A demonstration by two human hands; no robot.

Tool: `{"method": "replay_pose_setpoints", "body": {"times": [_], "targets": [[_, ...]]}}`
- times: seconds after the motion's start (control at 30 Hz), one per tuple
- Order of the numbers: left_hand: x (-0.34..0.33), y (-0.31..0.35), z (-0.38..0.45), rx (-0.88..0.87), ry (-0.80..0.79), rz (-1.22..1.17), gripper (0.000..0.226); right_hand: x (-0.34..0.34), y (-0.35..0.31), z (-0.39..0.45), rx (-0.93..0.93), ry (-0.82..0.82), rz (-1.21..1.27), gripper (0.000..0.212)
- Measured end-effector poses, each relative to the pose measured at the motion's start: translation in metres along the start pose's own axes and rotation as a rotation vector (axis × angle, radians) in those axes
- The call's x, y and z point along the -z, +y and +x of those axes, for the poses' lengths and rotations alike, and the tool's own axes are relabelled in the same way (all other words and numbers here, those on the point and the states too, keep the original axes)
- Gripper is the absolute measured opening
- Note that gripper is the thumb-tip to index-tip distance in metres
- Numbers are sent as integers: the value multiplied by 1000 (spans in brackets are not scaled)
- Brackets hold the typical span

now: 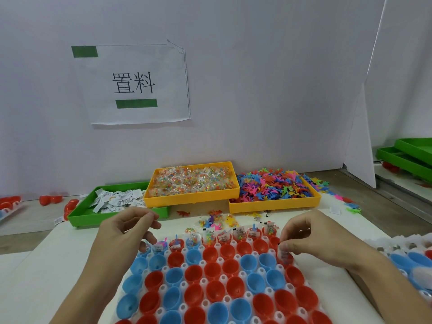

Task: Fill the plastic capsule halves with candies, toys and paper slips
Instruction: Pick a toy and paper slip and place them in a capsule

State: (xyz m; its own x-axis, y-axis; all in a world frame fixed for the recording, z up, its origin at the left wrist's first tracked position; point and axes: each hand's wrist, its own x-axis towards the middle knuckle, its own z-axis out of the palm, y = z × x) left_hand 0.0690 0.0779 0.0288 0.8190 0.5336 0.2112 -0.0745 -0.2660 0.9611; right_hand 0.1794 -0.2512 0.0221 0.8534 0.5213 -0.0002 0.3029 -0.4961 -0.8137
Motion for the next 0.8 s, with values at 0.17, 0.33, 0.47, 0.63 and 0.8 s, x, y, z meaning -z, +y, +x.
{"method": "replay_pose_setpoints", "body": {"times": [0.17,0.33,0.47,0.63,0.8], "targets": [[0,-1,0,1,-4,17,15,-1,0,0,-16,-35,12,15],[-1,0,0,5,-3,26,15,-3,-1,1,4,-4,-62,17],[-2,2,-2,2,-12,40,16,0,-1,-1,-14,-48,-53,16],[-6,4,-6,-22,-45,92,16,0,0,-1,-14,-39,-42,12],[-7,5,-8,-38,-59,111,18,1,3,0,-7,-30,-78,9]]}}
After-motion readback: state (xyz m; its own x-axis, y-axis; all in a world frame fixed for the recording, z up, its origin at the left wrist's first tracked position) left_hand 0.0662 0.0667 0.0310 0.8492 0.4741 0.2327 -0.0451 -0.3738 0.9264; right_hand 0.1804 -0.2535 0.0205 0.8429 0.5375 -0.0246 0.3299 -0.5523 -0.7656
